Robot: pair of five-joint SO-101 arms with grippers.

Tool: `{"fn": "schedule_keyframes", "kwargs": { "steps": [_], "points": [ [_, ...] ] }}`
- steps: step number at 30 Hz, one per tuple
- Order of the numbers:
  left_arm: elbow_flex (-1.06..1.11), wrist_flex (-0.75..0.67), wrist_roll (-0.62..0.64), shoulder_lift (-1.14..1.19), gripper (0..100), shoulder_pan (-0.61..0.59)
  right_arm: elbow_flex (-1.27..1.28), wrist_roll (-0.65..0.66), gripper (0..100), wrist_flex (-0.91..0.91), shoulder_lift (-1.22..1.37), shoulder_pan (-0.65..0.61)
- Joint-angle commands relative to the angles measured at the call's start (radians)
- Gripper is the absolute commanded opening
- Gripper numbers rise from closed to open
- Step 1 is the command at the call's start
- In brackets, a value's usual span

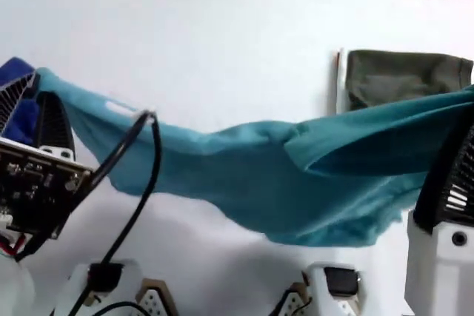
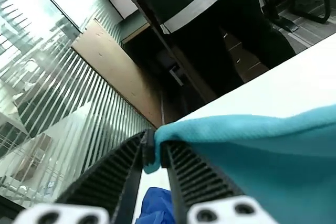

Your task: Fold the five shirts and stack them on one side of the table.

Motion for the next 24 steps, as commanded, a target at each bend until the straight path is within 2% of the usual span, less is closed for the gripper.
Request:
{"fn": "schedule_keyframes", "kwargs": {
  "steps": [1, 5, 13, 18, 24],
  "points": [
    [0.067, 0.009, 0.012, -0.038, 3, -0.028, -0.009, -0.002, 1.9, -0.016, 0.001, 0.008],
    [0.268, -0.009, 0.006, -0.121, 3, -0.055, 0.000, -0.002, 1.9, -0.054, 0.002, 0.008],
    [0.654, -0.166, 0.005, -0.370, 3, -0.069, 0.000, 0.000, 1.9, -0.076, 0.054, 0.007],
    [0.664, -0.166, 0.005, -0.427, 3, -0.069, -0.008, -0.002, 1.9, -0.071, 0.067, 0.002],
    [0.518, -0.110, 0.008, -0.422, 3, -0.069, -0.009, -0.002, 1.9, -0.028, 0.012, 0.002]
  ]
}}
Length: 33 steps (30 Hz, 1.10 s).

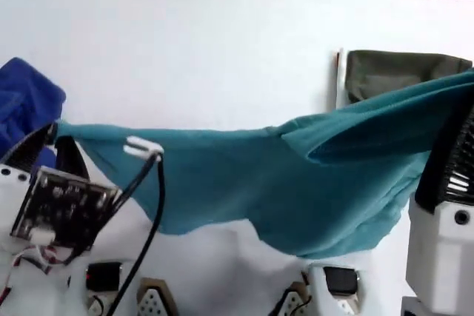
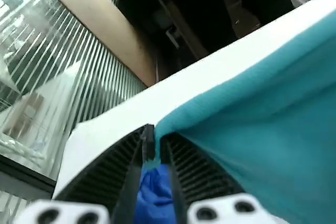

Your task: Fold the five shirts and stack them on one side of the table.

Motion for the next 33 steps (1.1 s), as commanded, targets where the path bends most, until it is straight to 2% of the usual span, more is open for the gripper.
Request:
{"fn": "schedule_keyframes", "kwargs": {
  "steps": [1, 10, 15, 23, 33],
  "points": [
    [-0.119, 0.034, 0.002, -0.003, 3, -0.009, -0.008, -0.002, 1.9, 0.027, -0.033, 0.002],
    [-0.248, 0.104, 0.002, -0.002, 3, -0.009, -0.002, -0.003, 1.9, 0.051, -0.104, 0.001],
    [-0.239, 0.094, 0.000, 0.000, 3, -0.066, 0.012, -0.008, 1.9, 0.050, -0.097, 0.001],
    [-0.114, -0.046, 0.006, 0.135, 3, -0.069, 0.218, -0.009, 1.9, -0.062, 0.021, 0.001],
    [-0.104, -0.169, 0.002, 0.427, 3, -0.068, 0.493, -0.003, 1.9, -0.249, 0.182, -0.033]
  ]
}}
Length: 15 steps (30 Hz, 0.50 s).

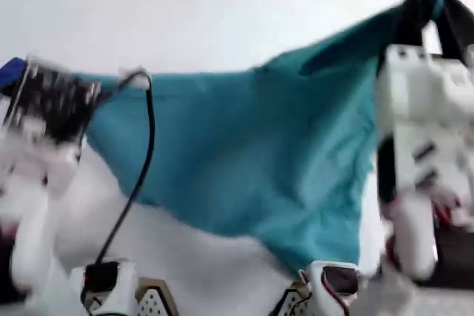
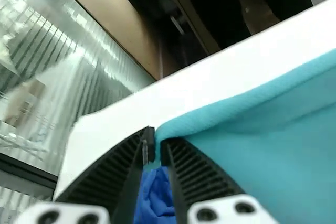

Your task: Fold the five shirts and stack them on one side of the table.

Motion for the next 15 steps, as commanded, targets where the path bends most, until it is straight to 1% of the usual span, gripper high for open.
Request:
{"fn": "schedule_keyframes", "kwargs": {
  "steps": [1, 5, 15],
  "points": [
    [0.001, -0.063, 0.002, 0.100, 3, -0.005, 0.069, -0.002, 1.9, -0.085, 0.062, -0.044],
    [-0.004, -0.143, 0.002, 0.215, 3, -0.005, 0.123, -0.002, 1.9, -0.189, 0.151, -0.087],
    [-0.007, -0.400, 0.002, 0.546, 3, -0.003, 0.123, -0.002, 1.9, -0.384, 0.449, -0.087]
  ]
}}
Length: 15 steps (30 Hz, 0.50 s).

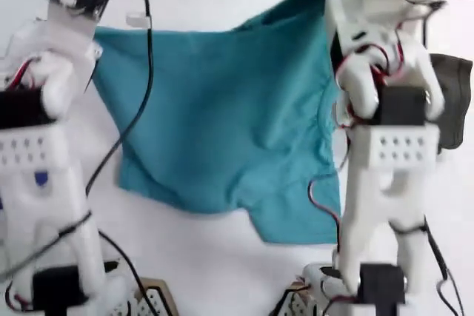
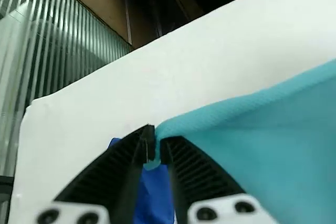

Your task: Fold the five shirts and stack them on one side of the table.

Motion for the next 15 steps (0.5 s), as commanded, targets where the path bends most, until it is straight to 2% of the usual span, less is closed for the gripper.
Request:
{"fn": "schedule_keyframes", "kwargs": {
  "steps": [1, 5, 10, 15],
  "points": [
    [-0.015, -0.114, 0.002, 0.084, 3, -0.005, -0.005, -0.002, 1.9, -0.085, 0.073, -0.005],
    [-0.137, -0.153, 0.006, 0.195, 3, 0.006, -0.008, -0.002, 1.9, -0.160, 0.134, -0.004],
    [-0.360, -0.146, 0.008, 0.331, 3, 0.060, -0.074, -0.002, 1.9, -0.166, 0.185, -0.002],
    [-0.515, 0.040, 0.008, 0.407, 3, 0.087, -0.152, -0.002, 1.9, -0.051, 0.173, -0.002]
  ]
}}
